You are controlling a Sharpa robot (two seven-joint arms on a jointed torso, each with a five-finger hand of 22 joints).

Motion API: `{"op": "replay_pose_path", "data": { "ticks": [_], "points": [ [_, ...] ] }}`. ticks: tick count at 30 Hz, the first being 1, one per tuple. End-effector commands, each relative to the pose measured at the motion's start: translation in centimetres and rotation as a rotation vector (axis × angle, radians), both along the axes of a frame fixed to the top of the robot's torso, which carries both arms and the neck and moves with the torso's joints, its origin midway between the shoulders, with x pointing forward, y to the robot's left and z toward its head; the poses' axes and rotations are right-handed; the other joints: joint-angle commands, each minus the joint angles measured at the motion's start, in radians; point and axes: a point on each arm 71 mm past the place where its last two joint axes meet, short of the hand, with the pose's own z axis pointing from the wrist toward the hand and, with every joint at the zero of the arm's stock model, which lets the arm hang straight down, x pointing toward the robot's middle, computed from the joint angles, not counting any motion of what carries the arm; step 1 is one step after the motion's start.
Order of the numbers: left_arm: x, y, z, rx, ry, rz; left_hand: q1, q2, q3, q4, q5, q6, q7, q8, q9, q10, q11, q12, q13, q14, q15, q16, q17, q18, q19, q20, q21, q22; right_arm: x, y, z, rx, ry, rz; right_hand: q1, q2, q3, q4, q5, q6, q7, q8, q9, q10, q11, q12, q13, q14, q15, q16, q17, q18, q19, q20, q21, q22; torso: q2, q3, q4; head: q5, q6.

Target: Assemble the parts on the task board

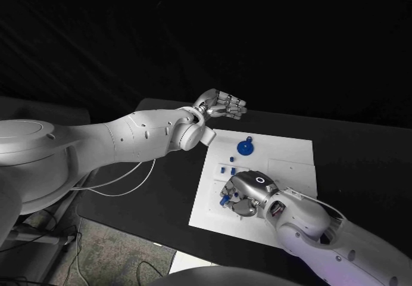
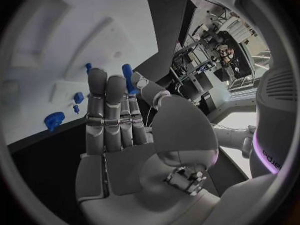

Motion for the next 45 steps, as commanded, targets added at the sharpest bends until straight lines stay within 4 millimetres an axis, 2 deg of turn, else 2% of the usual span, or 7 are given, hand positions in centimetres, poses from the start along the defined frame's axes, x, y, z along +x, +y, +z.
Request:
{"op": "replay_pose_path", "data": {
  "ticks": [1, 28, 45],
  "points": [
    [0.0, -0.3, 0.1, -0.014, -0.001, -0.020, 0.009, 0.001, 0.003, 0.005, -0.004, 0.001, -0.001, -0.003, 0.000, 0.001, -0.002, -0.003, 0.000, 0.002, -0.001, 0.004, 0.000, -0.005, 0.004, 0.000, 0.007, -0.001, -0.2, 0.3, -0.1, -0.031, -0.063, 0.036, 0.003, 0.010, -0.001, -0.005, 0.006, 0.018, -0.009, 0.005, 0.013, 0.008, 0.002, 0.004, 0.001, 0.002, -0.006, -0.006, -0.002, 0.020, 0.034, -0.006, -0.004, 0.001, 0.000, 0.0010, -0.0002, 0.003, -0.002],
    [-0.1, -0.4, 0.1, -0.016, 0.003, -0.027, 0.008, 0.002, 0.003, 0.006, -0.004, 0.001, -0.001, -0.003, 0.000, 0.000, -0.002, -0.003, 0.000, 0.001, -0.001, 0.004, 0.000, -0.006, 0.003, 0.000, 0.007, -0.004, -0.2, 0.3, -1.8, -0.113, -0.093, 0.032, 0.002, 0.013, 0.005, -0.011, -0.002, 0.019, -0.009, 0.005, 0.013, 0.009, 0.002, 0.004, 0.001, 0.003, -0.006, -0.005, -0.002, 0.021, 0.035, -0.006, -0.003, 0.006, -0.001, -0.0002, -0.0005, 0.002, -0.010],
    [-0.1, -0.4, 0.1, -0.016, 0.006, -0.030, 0.007, 0.002, 0.002, 0.008, -0.004, 0.001, -0.001, -0.003, 0.000, -0.001, -0.002, -0.003, 0.000, 0.001, 0.000, 0.004, 0.000, -0.006, 0.003, 0.001, 0.007, -0.005, -0.1, 0.2, -2.0, -0.128, -0.131, 0.018, 0.003, 0.011, 0.009, -0.013, -0.004, 0.021, -0.010, 0.005, 0.014, 0.012, 0.001, 0.004, 0.002, 0.003, -0.006, -0.004, -0.002, 0.021, 0.036, -0.006, -0.002, 0.010, 0.000, 0.0000, -0.0006, 0.000, -0.011]
  ]
}}
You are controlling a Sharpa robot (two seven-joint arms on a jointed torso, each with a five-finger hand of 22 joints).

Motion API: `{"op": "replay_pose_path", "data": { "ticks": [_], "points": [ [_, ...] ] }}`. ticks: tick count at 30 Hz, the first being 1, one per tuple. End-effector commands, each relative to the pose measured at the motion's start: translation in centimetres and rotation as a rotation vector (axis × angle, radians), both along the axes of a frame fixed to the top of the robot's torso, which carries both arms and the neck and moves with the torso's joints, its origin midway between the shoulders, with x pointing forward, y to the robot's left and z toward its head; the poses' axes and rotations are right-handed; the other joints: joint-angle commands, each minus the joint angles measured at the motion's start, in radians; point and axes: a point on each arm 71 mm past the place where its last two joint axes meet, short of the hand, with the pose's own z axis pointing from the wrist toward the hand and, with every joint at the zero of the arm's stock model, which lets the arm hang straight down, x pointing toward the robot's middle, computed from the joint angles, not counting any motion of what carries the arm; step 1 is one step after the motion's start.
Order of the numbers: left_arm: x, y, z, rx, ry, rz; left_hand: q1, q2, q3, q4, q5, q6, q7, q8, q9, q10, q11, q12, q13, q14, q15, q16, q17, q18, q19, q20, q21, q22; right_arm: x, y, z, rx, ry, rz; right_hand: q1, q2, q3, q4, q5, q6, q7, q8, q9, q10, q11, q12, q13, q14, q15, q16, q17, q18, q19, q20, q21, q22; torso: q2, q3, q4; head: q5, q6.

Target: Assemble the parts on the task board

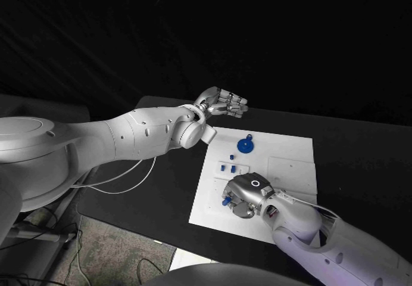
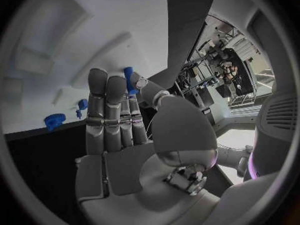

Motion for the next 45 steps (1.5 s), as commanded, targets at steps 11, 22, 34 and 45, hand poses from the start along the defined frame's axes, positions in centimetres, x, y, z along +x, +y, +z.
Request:
{"op": "replay_pose_path", "data": {
  "ticks": [11, 22, 34, 45],
  "points": [
    [0.0, -0.4, 0.1, -0.013, 0.002, -0.023, 0.007, 0.002, 0.000, 0.005, -0.004, 0.001, -0.001, -0.003, 0.000, -0.001, -0.002, -0.003, 0.000, 0.001, 0.000, 0.004, 0.000, -0.006, 0.003, 0.001, 0.007, -0.001, -0.2, 0.4, -0.2, -0.025, -0.032, 0.005, -0.003, 0.007, 0.009, 0.001, -0.001, 0.022, -0.010, 0.005, 0.014, 0.007, -0.001, 0.003, 0.001, 0.003, -0.007, -0.003, -0.001, 0.012, 0.035, -0.007, -0.001, 0.003, 0.000, -0.0007, 0.0005, -0.002, -0.001],
    [0.0, -0.4, 0.1, -0.012, 0.007, -0.025, 0.007, 0.002, 0.000, 0.005, -0.004, 0.001, -0.001, -0.003, 0.000, -0.001, -0.002, -0.003, 0.000, 0.001, 0.000, 0.004, 0.000, -0.006, 0.003, 0.001, 0.007, -0.001, -0.7, 1.0, -0.2, -0.031, -0.027, 0.025, -0.004, 0.006, 0.009, 0.002, 0.002, 0.022, -0.010, 0.005, 0.014, 0.008, -0.001, 0.003, 0.001, 0.003, -0.006, -0.002, -0.001, 0.012, 0.035, -0.007, -0.001, 0.006, 0.000, -0.0007, 0.0002, -0.004, -0.004],
    [0.0, -0.5, 0.0, -0.012, 0.013, -0.029, 0.008, 0.002, -0.001, 0.005, -0.004, 0.001, -0.002, -0.003, 0.000, -0.001, -0.002, -0.003, 0.000, 0.000, 0.000, 0.004, 0.000, -0.005, 0.004, 0.001, 0.007, -0.003, -1.1, 1.2, -0.9, -0.055, -0.012, 0.036, -0.005, 0.007, 0.006, 0.002, 0.002, 0.022, -0.010, 0.005, 0.015, 0.008, -0.001, 0.003, 0.001, 0.002, -0.006, -0.002, -0.001, 0.011, 0.035, -0.007, -0.002, 0.007, 0.000, -0.0001, 0.0005, -0.004, -0.004],
    [0.0, -0.4, 0.0, -0.011, 0.015, -0.028, 0.008, 0.002, -0.002, 0.005, -0.005, 0.000, -0.001, -0.003, 0.000, -0.001, -0.001, -0.003, 0.000, -0.001, 0.000, 0.004, 0.000, -0.005, 0.003, 0.001, 0.007, -0.004, -0.9, 1.0, -1.0, -0.012, 0.002, 0.021, -0.041, -0.011, -0.080, 0.022, 0.086, -0.085, 0.013, 0.002, -0.002, -0.101, 0.031, 0.002, -0.003, 0.001, 0.014, 0.000, -0.004, 0.021, 0.033, 0.010, -0.012, 0.005, 0.000, 0.0003, -0.0003, -0.005, -0.004]
  ]
}}
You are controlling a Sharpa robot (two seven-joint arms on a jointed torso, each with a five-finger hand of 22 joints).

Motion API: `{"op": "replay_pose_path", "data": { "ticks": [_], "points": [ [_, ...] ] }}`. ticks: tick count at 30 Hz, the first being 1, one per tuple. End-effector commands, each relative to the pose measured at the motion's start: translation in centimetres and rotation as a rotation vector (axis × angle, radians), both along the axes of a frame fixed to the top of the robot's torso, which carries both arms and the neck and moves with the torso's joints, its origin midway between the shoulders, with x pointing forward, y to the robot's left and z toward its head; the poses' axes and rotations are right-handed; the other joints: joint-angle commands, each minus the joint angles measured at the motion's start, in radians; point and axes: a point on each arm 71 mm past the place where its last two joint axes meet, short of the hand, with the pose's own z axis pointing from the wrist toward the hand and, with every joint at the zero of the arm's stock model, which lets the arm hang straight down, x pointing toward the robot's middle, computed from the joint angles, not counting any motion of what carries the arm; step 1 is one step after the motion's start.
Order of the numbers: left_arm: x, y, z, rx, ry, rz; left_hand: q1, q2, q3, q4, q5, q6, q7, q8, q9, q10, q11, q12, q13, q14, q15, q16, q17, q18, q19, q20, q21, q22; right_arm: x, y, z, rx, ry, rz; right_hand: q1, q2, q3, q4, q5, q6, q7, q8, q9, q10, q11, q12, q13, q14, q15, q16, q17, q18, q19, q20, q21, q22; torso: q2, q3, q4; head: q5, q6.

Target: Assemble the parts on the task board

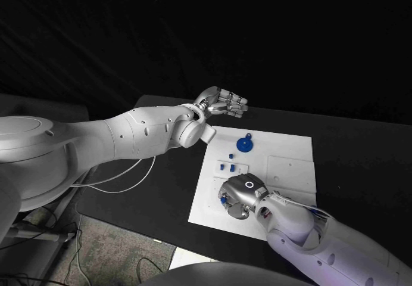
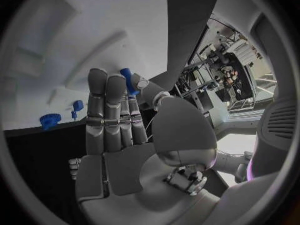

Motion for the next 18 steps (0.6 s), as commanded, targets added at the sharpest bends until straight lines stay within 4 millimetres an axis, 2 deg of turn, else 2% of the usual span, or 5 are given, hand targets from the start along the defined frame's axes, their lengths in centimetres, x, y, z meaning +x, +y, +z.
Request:
{"op": "replay_pose_path", "data": {
  "ticks": [1, 4, 7, 10, 18],
  "points": [
    [0.0, -0.2, 0.1, -0.010, 0.003, -0.016, 0.008, 0.002, -0.002, 0.005, -0.005, 0.000, -0.001, -0.003, 0.000, -0.001, -0.001, -0.003, 0.000, -0.001, 0.000, 0.004, 0.000, -0.005, 0.003, 0.001, 0.003, -0.001, -0.2, -0.1, -0.4, 0.021, 0.027, 0.005, -0.018, -0.018, -0.028, 0.004, 0.019, -0.043, 0.008, -0.007, -0.010, -0.040, 0.013, 0.001, -0.004, -0.001, 0.012, 0.001, -0.002, 0.017, 0.032, 0.011, -0.007, -0.002, 0.000, 0.0009, -0.0005, -0.001, 0.000],
    [0.0, -0.2, 0.1, -0.009, 0.005, -0.015, 0.007, 0.002, -0.002, 0.006, -0.006, -0.001, -0.001, -0.003, 0.000, -0.002, -0.001, -0.003, 0.000, -0.002, 0.001, 0.004, 0.000, -0.005, 0.003, 0.002, 0.003, -0.001, -0.1, -0.2, -0.3, 0.050, 0.027, -0.003, -0.039, -0.049, -0.059, 0.004, 0.038, -0.114, 0.011, -0.007, -0.013, -0.142, 0.041, 0.002, -0.006, -0.020, 0.034, -0.008, -0.008, 0.021, 0.015, 0.030, -0.024, -0.011, 0.000, 0.0009, -0.0007, -0.002, 0.000],
    [0.0, -0.1, 0.1, -0.009, 0.006, -0.016, 0.007, 0.002, -0.002, 0.006, -0.006, -0.001, -0.001, -0.003, 0.000, -0.002, -0.001, -0.003, 0.000, -0.002, 0.001, 0.004, 0.000, -0.005, 0.003, 0.002, 0.003, -0.001, 0.0, -0.4, -0.2, 0.074, 0.025, -0.010, -0.014, -0.043, -0.152, 0.011, 0.011, -0.147, 0.011, -0.004, -0.011, -0.195, 0.054, 0.000, -0.008, -0.029, 0.041, -0.008, -0.025, 0.042, 0.018, 0.046, -0.052, -0.035, 0.000, 0.0010, -0.0004, -0.006, 0.001],
    [-0.1, -0.1, 0.1, -0.009, 0.008, -0.016, 0.007, 0.002, -0.002, 0.006, -0.006, -0.001, -0.001, -0.003, 0.000, -0.002, -0.001, -0.003, 0.000, -0.002, 0.001, 0.004, 0.000, -0.005, 0.003, 0.002, 0.003, -0.001, 0.1, -0.6, -0.2, 0.089, 0.022, -0.016, 0.014, -0.035, -0.229, 0.012, 0.004, -0.162, 0.011, -0.007, -0.012, -0.222, 0.060, 0.003, -0.006, -0.037, 0.047, -0.005, -0.048, 0.048, 0.026, 0.052, -0.076, -0.058, 0.000, 0.0007, -0.0003, -0.008, 0.002],
    [0.0, 0.1, 0.0, -0.008, 0.009, -0.015, 0.008, 0.002, -0.004, 0.007, -0.007, -0.002, -0.001, -0.003, 0.000, -0.004, -0.001, -0.003, 0.000, -0.004, 0.001, 0.004, 0.000, -0.005, 0.002, 0.002, 0.002, -0.003, 0.1, -1.2, 0.2, 0.132, 0.010, -0.028, 0.031, -0.044, -0.262, 0.021, 0.005, -0.167, 0.013, -0.007, -0.012, -0.229, 0.062, 0.002, -0.006, -0.040, 0.048, 0.004, -0.065, 0.050, 0.030, 0.053, -0.086, -0.065, 0.000, 0.0007, -0.0010, -0.012, 0.003]
  ]
}}
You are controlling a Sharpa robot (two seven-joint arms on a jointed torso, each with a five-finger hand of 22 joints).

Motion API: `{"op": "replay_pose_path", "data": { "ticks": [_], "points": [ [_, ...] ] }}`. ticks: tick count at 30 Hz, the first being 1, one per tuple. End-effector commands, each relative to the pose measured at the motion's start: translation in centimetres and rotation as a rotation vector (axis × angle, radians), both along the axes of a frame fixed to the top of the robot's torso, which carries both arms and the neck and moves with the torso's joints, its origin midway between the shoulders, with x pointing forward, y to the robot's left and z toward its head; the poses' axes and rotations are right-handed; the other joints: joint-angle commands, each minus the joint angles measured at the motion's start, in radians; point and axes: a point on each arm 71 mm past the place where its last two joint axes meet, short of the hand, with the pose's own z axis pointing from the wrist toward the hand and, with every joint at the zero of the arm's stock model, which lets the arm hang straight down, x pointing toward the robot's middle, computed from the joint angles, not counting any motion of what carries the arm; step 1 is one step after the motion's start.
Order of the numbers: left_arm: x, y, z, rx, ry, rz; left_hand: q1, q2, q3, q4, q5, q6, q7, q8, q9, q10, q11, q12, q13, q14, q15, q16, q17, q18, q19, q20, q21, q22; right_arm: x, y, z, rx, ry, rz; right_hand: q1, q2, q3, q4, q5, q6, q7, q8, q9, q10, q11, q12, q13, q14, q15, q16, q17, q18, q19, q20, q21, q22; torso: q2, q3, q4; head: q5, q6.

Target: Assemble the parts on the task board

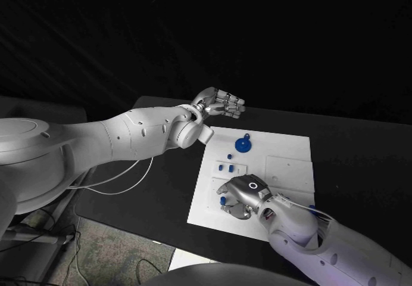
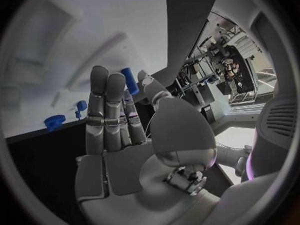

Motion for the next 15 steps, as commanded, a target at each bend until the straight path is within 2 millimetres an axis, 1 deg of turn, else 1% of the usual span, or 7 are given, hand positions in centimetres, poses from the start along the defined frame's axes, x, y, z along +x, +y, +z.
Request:
{"op": "replay_pose_path", "data": {
  "ticks": [1, 7, 11, 12, 13, 14, 15],
  "points": [
    [0.0, -0.2, 0.1, -0.010, 0.003, -0.016, 0.008, 0.002, 0.000, 0.003, -0.007, -0.002, -0.001, -0.003, 0.000, -0.004, -0.001, -0.003, 0.000, -0.004, 0.001, 0.004, 0.000, -0.005, 0.002, 0.002, 0.002, -0.001, -0.1, -0.1, 0.5, 0.064, -0.011, -0.001, 0.012, -0.007, -0.009, 0.007, -0.001, -0.004, 0.002, -0.004, -0.001, -0.007, -0.003, 0.002, 0.000, -0.002, 0.001, 0.005, -0.004, 0.011, 0.034, 0.007, -0.005, -0.002, 0.000, -0.0004, -0.0004, -0.003, 0.001],
    [0.0, -0.1, 0.1, -0.009, 0.002, -0.015, 0.008, 0.002, 0.000, 0.003, -0.007, -0.002, -0.001, -0.003, 0.000, -0.004, -0.001, -0.003, 0.000, -0.004, 0.001, 0.004, 0.000, -0.005, 0.002, 0.002, 0.002, -0.001, -0.4, -0.7, 1.2, 0.127, -0.002, -0.005, 0.018, -0.015, -0.031, 0.027, 0.012, -0.004, 0.002, -0.003, -0.001, -0.004, -0.004, 0.003, 0.000, 0.000, 0.000, 0.006, -0.009, 0.012, 0.037, 0.007, -0.004, -0.006, 0.000, 0.0003, -0.0008, -0.014, 0.008],
    [0.0, 0.1, 0.1, -0.008, 0.001, -0.011, 0.008, 0.002, 0.000, 0.003, -0.007, -0.002, -0.001, -0.003, 0.000, -0.004, -0.001, -0.003, 0.000, -0.004, 0.001, 0.004, 0.000, -0.005, 0.002, 0.002, 0.002, -0.001, -0.2, -1.8, 2.2, 0.196, 0.044, -0.034, 0.008, -0.004, -0.044, 0.035, 0.015, 0.004, 0.006, -0.004, -0.001, 0.035, -0.013, 0.004, 0.000, 0.003, -0.005, 0.008, -0.010, 0.009, 0.038, 0.002, -0.001, -0.007, -0.001, -0.0001, -0.0010, -0.033, 0.015],
    [0.0, 0.1, 0.1, -0.008, 0.000, -0.010, 0.008, 0.002, 0.000, 0.003, -0.007, -0.002, -0.001, -0.003, 0.000, -0.004, -0.001, -0.003, 0.000, -0.004, 0.001, 0.004, 0.000, -0.005, 0.002, 0.002, 0.002, -0.001, 0.0, -2.2, 2.4, 0.213, 0.066, -0.046, -0.002, 0.004, -0.045, 0.038, 0.017, 0.009, 0.008, -0.003, -0.001, 0.057, -0.018, 0.007, 0.000, 0.004, -0.009, 0.009, -0.009, 0.007, 0.039, -0.001, 0.001, -0.006, -0.001, -0.0002, -0.0018, -0.041, 0.018],
    [0.0, 0.2, 0.1, -0.008, -0.001, -0.009, 0.008, 0.002, 0.000, 0.003, -0.007, -0.002, -0.001, -0.003, 0.000, -0.004, -0.001, -0.003, 0.000, -0.004, 0.001, 0.004, 0.000, -0.005, 0.002, 0.002, 0.002, -0.001, 0.3, -2.7, 2.7, 0.234, 0.096, -0.063, -0.016, 0.018, -0.045, 0.044, 0.023, 0.018, 0.016, -0.002, 0.000, 0.090, -0.024, 0.014, 0.002, 0.005, -0.012, 0.010, -0.007, 0.005, 0.038, -0.005, 0.003, -0.006, -0.001, -0.0002, -0.0030, -0.050, 0.022],
    [0.0, 0.3, 0.1, -0.008, -0.002, -0.007, 0.008, 0.002, 0.000, 0.003, -0.007, -0.002, -0.001, -0.003, 0.000, -0.004, -0.001, -0.003, 0.000, -0.004, 0.001, 0.004, 0.000, -0.005, 0.002, 0.002, 0.002, -0.001, 0.6, -3.2, 3.0, 0.251, 0.126, -0.078, -0.037, 0.036, -0.043, 0.058, 0.039, 0.036, 0.011, 0.000, 0.002, 0.161, -0.045, 0.043, 0.009, 0.009, -0.022, 0.012, -0.006, 0.002, 0.041, -0.009, 0.006, -0.004, -0.002, -0.0003, -0.0040, -0.061, 0.025],
    [0.0, 0.4, 0.1, -0.008, -0.003, -0.006, 0.008, 0.002, 0.000, 0.003, -0.007, -0.002, -0.001, -0.003, 0.000, -0.004, -0.001, -0.003, 0.000, -0.004, 0.001, 0.004, 0.000, -0.005, 0.002, 0.002, 0.002, -0.001, 0.9, -3.8, 3.4, 0.263, 0.154, -0.092, -0.046, 0.044, -0.041, 0.063, 0.037, 0.057, 0.003, 0.002, 0.004, 0.202, -0.060, 0.058, 0.012, 0.012, -0.033, 0.013, -0.004, 0.000, 0.042, -0.019, 0.010, -0.002, -0.002, -0.0004, -0.0049, -0.070, 0.027]
  ]
}}
